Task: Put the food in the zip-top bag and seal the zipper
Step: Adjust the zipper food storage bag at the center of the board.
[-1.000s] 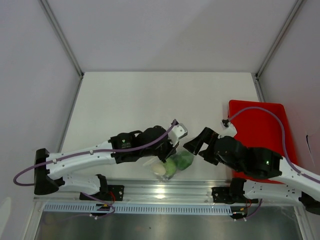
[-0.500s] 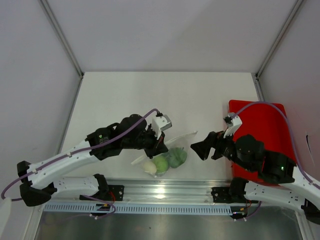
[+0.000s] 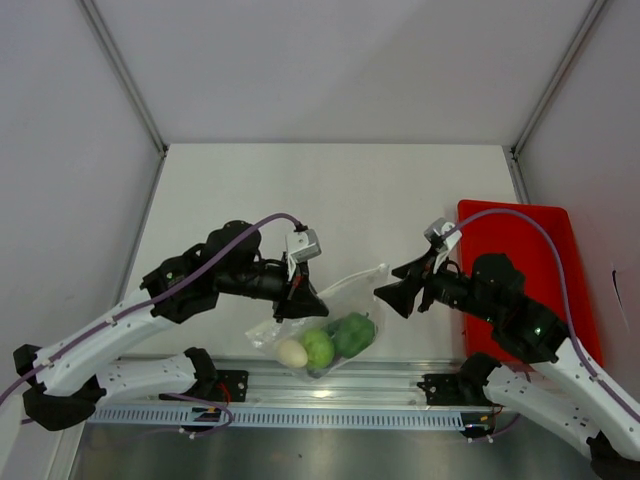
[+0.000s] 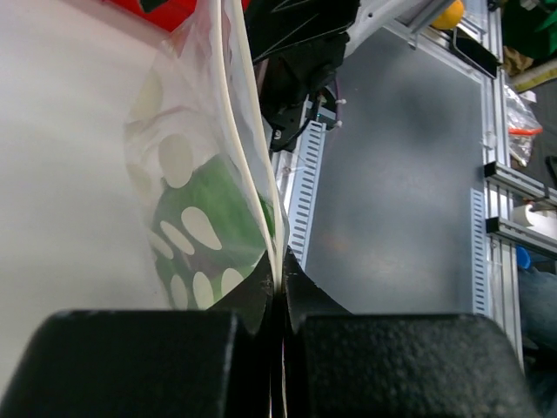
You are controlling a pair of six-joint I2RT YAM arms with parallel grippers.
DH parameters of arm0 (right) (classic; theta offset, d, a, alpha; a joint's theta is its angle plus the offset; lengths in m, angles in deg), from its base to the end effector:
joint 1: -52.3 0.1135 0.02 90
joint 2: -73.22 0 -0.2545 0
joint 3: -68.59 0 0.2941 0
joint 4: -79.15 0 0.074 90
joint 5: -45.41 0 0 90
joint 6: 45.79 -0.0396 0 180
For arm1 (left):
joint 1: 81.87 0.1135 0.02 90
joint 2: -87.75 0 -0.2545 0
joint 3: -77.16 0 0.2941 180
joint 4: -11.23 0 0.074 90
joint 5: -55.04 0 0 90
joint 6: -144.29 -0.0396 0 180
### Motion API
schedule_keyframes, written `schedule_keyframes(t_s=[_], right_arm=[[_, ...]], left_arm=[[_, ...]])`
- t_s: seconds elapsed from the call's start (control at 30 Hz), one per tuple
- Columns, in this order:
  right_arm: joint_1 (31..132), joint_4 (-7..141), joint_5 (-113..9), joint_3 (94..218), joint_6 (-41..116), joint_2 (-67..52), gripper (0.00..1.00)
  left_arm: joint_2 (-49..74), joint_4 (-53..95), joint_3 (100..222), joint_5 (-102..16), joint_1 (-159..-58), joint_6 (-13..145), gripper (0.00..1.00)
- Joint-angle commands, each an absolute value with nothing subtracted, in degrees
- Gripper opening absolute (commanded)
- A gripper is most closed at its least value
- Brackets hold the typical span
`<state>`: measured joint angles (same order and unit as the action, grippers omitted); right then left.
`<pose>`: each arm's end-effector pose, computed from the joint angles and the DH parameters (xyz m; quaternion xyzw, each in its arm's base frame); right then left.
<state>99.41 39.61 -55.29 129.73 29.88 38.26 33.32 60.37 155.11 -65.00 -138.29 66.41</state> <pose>0.1207 0.1407 0.3630 -0.2759 0.7331 0.3783 0.4934 0.1158 -0.2103 0.3911 0.4360 0.7050 -0.4710 0.3017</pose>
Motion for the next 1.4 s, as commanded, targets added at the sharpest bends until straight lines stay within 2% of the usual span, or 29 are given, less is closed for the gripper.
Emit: schedule_keyframes(t_s=[0.0, 0.17, 0.47, 0.6, 0.63, 0.83, 0.93, 0.97, 1.0, 1.1, 1.37], right_arm=[[94.2, 47.9, -70.4, 128.4, 33.2, 38.7, 0.70], [89.7, 55.2, -85.2, 126.2, 33.0, 38.5, 0.70], [86.9, 59.2, -91.8, 126.6, 31.8, 37.0, 0.62], [86.9, 60.2, -94.3, 126.1, 31.4, 35.9, 0.50], [86.9, 60.2, -94.4, 125.9, 31.4, 35.8, 0.43], [86.7, 62.5, -96.5, 126.0, 30.0, 36.1, 0.25], [86.6, 62.3, -97.1, 126.5, 30.2, 35.8, 0.31], [86.6, 62.0, -97.1, 126.8, 30.4, 35.8, 0.35], [86.4, 61.2, -97.0, 126.9, 30.6, 35.7, 0.47], [86.0, 59.4, -95.4, 127.7, 31.6, 35.9, 0.56], [83.4, 60.9, -98.1, 128.2, 31.0, 36.0, 0.56]], left_arm=[[34.1, 56.4, 156.3, -71.9, -136.9, 67.9, 0.01], [34.4, 55.1, 156.4, -76.2, -135.7, 68.4, 0.01], [34.0, 53.9, 155.4, -78.3, -134.9, 69.2, 0.01], [33.8, 52.9, 155.2, -79.2, -134.6, 69.9, 0.01], [33.8, 52.5, 155.0, -79.4, -134.6, 70.0, 0.01], [33.4, 52.1, 154.8, -80.1, -134.4, 70.4, 0.01], [33.1, 52.0, 154.7, -80.3, -134.3, 70.3, 0.01], [33.1, 52.0, 154.8, -80.5, -134.3, 70.4, 0.01], [33.2, 52.1, 154.5, -80.6, -134.1, 70.4, 0.01], [33.4, 52.1, 154.4, -80.9, -133.9, 70.5, 0.00], [33.8, 51.1, 153.5, -82.3, -133.4, 71.0, 0.01]])
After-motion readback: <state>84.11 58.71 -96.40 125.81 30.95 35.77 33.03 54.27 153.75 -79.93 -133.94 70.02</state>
